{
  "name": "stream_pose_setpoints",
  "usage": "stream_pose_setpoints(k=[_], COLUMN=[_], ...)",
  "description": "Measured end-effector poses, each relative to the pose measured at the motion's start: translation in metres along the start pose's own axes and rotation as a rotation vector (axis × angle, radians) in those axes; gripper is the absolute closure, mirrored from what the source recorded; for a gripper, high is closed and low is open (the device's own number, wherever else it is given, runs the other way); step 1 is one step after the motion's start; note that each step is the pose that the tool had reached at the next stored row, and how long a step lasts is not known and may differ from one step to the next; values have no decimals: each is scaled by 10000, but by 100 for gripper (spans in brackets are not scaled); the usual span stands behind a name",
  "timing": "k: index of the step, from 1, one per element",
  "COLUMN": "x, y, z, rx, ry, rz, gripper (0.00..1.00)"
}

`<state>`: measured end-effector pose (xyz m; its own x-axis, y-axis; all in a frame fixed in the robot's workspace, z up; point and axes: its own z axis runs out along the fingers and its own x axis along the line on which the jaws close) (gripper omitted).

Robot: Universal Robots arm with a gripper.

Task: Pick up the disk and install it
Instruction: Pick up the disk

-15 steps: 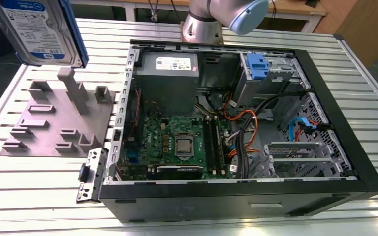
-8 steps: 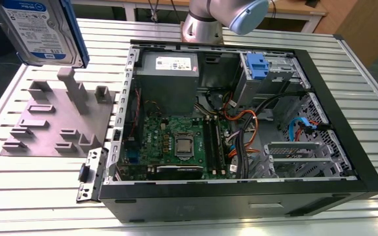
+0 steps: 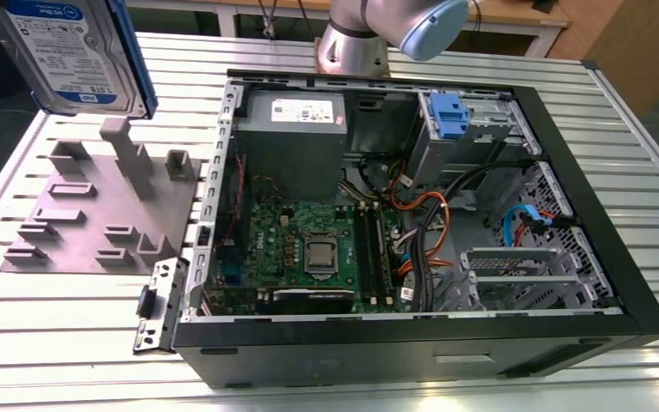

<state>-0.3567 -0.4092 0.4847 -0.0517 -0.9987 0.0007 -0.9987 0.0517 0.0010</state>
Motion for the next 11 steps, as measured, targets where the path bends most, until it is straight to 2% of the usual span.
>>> stream_pose_setpoints(k=[11], x=[-2], y=[-36], z=[0], rx=[0], ry=[0], rz=[0], gripper=[64])
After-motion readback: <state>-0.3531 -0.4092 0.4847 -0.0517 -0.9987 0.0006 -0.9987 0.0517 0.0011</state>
